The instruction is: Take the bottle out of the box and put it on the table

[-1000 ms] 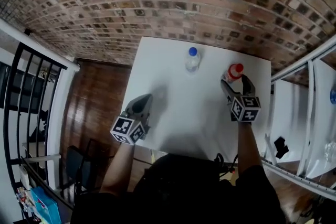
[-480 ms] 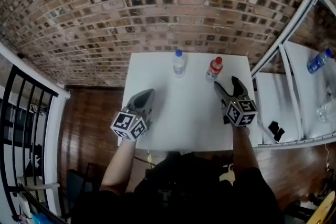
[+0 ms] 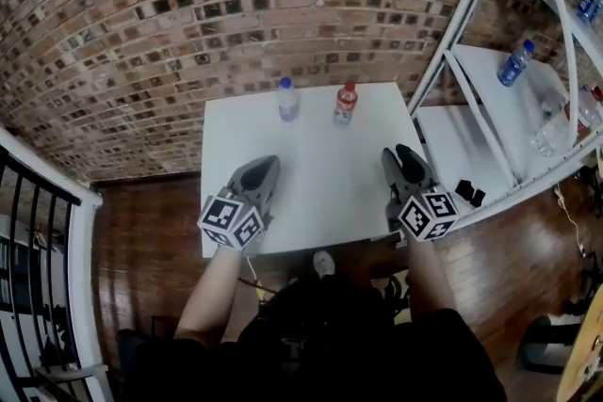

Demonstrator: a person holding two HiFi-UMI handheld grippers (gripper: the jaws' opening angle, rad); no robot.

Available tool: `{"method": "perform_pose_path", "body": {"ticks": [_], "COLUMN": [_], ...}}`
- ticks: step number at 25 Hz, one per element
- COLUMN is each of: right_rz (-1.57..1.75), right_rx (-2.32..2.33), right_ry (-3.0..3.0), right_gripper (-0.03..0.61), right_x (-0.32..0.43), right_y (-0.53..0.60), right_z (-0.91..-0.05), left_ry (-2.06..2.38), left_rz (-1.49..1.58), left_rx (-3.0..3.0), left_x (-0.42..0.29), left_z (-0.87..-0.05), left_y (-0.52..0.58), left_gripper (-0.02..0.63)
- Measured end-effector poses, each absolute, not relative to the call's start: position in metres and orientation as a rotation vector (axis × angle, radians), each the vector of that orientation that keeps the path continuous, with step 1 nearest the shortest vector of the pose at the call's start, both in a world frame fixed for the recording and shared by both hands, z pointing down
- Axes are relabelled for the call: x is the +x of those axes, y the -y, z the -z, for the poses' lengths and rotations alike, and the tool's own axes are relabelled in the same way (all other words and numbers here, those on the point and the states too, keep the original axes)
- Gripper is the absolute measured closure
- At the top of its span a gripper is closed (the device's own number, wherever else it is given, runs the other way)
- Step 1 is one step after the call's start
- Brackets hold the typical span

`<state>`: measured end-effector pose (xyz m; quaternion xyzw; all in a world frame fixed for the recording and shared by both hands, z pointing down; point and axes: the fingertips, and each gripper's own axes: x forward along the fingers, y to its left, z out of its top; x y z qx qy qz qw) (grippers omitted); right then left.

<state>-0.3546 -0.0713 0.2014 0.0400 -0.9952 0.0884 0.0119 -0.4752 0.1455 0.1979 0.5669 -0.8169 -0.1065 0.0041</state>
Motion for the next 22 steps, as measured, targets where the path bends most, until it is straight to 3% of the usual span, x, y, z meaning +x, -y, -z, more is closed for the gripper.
{"method": "perform_pose_path", "body": {"ticks": [2,5,22], "right_rz": [-0.260,-0.234,-0.236], "right_rx": [0.156,0.175,0.132], "right_ry": [3.145,3.206,3.222], "right_gripper": [0.495,0.568,0.577], "right_x": [-0.338,-0.318,-0.238], "right_y": [0.070,0.071,0.092], "right_z": [-0.196,-0.187,-0.173], "left_ry": [2.556,2.559,2.552], "left_rz": [0.341,0.366,0.398], "left_rx": [1.792,1.816,1.895], "left_x": [-0.466,-0.452,-0.384], "left_z": [-0.195,-0.188,-0.171], "left_y": [-0.148,-0.150,-0.114], "left_gripper": [0.611,0.611,0.611]}}
